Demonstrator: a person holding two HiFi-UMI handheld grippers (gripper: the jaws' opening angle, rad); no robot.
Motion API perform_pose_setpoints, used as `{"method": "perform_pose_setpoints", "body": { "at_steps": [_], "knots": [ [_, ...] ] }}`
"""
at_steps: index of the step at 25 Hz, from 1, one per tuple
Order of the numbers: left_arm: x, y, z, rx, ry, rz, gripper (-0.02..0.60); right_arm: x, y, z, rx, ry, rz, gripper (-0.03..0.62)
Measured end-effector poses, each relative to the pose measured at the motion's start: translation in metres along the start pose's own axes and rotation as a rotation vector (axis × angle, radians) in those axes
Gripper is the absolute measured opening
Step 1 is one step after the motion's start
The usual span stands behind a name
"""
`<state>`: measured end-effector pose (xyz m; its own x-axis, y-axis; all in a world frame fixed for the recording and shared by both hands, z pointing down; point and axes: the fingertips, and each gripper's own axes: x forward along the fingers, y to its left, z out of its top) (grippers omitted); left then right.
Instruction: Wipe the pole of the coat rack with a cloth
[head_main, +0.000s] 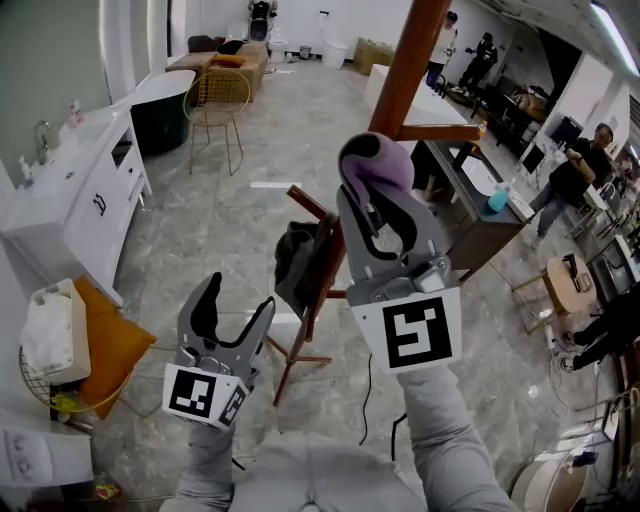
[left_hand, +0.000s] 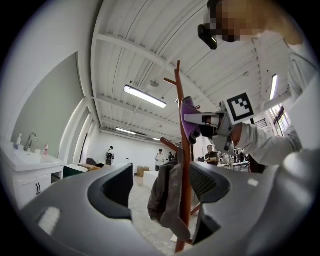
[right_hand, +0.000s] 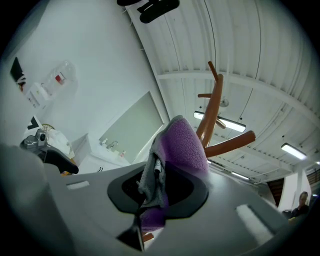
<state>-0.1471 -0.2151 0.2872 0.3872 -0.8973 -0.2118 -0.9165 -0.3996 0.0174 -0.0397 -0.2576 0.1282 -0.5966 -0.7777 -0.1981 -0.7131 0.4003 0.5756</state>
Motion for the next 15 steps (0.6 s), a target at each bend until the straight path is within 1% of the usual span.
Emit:
{"method": "perform_pose_setpoints", "body": {
  "at_steps": [3, 9, 15],
  "knots": [
    [0.0, -0.001, -0.003, -0.006, 0.004, -0.006, 0.377, -0.002, 0.013, -0.016, 0.013, 0.041, 0.023, 0.055],
    [-0.004, -0.006, -0.009, -0.01, 0.017, -0.011, 0.377, -0.013, 0.04, -0.06, 0.086, 0.125, 0.05, 0.055],
    [-0.01, -0.008, -0.015, -0.016, 0.034, -0.008, 0.377, -0.016, 0.065, -0.094, 0.176, 0.135, 0.05, 0.055]
  ]
}}
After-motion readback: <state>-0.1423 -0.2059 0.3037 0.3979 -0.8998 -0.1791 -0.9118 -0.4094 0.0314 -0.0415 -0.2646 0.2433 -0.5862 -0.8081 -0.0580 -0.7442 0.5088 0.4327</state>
